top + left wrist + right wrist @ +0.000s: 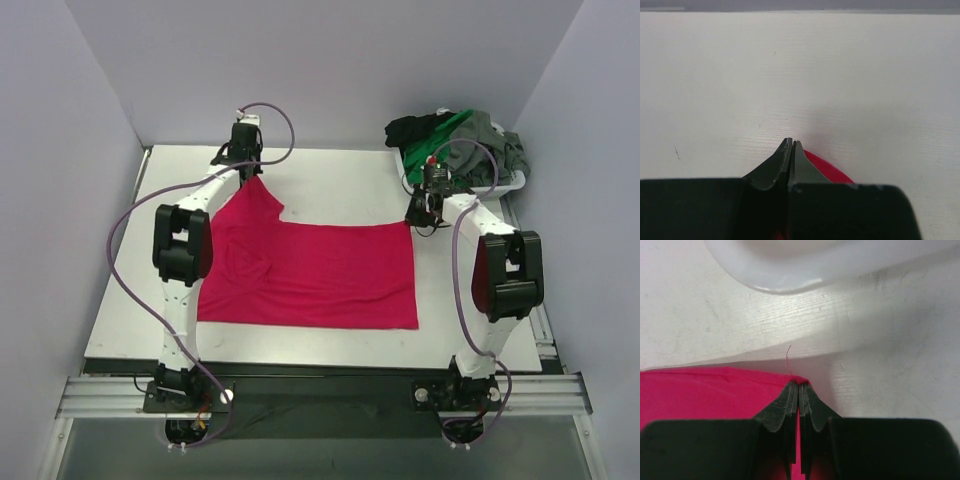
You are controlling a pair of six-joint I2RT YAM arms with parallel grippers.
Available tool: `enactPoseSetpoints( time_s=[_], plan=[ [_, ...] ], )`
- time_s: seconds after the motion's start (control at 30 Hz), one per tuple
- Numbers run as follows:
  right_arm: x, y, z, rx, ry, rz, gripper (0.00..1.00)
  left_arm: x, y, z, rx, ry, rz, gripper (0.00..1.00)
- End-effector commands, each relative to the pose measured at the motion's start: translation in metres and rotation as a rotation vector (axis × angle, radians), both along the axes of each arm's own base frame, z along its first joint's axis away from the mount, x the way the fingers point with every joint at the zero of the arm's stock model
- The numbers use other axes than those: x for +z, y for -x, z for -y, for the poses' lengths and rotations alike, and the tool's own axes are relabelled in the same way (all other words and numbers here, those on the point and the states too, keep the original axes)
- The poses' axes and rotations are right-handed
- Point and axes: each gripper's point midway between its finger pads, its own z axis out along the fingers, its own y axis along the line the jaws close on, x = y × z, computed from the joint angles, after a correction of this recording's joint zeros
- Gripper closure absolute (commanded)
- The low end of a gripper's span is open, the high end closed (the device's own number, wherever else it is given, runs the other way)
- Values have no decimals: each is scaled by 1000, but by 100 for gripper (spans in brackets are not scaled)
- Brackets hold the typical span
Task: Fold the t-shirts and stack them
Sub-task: Grap the side of the flattened tshirt furthest away from the robot with both arms
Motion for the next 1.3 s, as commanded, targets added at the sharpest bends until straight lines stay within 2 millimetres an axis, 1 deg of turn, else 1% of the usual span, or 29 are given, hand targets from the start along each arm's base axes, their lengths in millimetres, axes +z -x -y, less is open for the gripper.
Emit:
enactPoseSetpoints(
  time_s=[0.0,0.07,0.13,0.23,0.27,0.3,0.33,0.37,0.4,0.43,0.47,0.53,0.57,0.6,0.63,0.67,0.7,0.73,0.77,0.8,0.83,0.87,0.9,0.97,1.03,1.07,1.17,1.2,1.27],
  plan=[
    [32,-25,0,-2,3,84,100,61,-26,3,-34,9,147,100],
    [35,-31,0,-1,4,89,100,64,-29,2,-40,3,148,100],
    [43,-39,1,3,9,103,100,74,-36,2,-52,0,170,100],
    [45,-46,1,12,13,102,100,85,-39,1,-59,-8,182,100],
    [49,-51,-1,13,12,111,100,87,-39,1,-59,-7,185,100],
    [48,-52,0,15,13,107,100,95,-36,1,-60,0,199,100],
    [49,-52,-1,17,10,108,100,84,-30,0,-58,-1,174,100],
    [49,-51,-1,20,9,106,100,86,-29,-1,-57,5,190,100],
    [50,-51,-2,23,7,109,100,103,-23,-1,-50,26,221,100],
    [49,-49,-2,28,8,106,100,76,-12,-3,-47,25,171,100],
    [48,-47,-2,31,10,103,100,96,-11,-2,-48,44,234,100],
    [47,-45,-2,32,11,99,100,86,-7,-2,-51,52,231,100],
    [46,-44,-2,34,11,97,100,89,-9,-2,-47,52,230,100],
    [45,-43,-2,36,9,94,100,70,-13,-3,-45,48,187,100],
    [43,-42,-3,35,5,89,100,63,-16,-4,-41,48,161,99],
    [42,-42,-4,39,0,89,100,73,-21,-2,-47,59,155,96],
    [40,-42,-4,40,-3,85,100,49,-27,-3,-39,66,109,94],
    [40,-42,-5,43,-3,87,100,47,-31,-4,-41,72,101,87],
    [38,-42,-5,42,-4,82,100,38,-31,-3,-46,80,62,84],
    [37,-41,-6,45,-3,81,100,38,-43,-4,-38,85,73,81],
    [35,-40,-5,43,-2,75,100,33,-46,-5,-36,83,59,79],
    [36,-40,-6,46,-4,77,100,10,-45,-7,-29,72,8,73],
    [36,-40,-7,48,-2,78,100,24,-52,-7,-29,80,37,70],
    [34,-39,-6,46,-3,73,100,6,-54,-11,-28,92,2,62],
    [33,-39,-7,48,-9,69,100,3,-57,-18,-23,105,1,57],
    [32,-39,-8,49,-11,68,100,-1,-57,-16,-37,120,-5,52],
    [29,-38,-10,51,-13,61,100,-11,-57,-16,-57,132,-24,45],
    [28,-38,-10,53,-14,60,100,-12,-58,-16,-59,130,-24,41],
    [25,-37,-12,54,-16,52,100,-17,-59,-14,-69,130,-31,38]
  ],
)
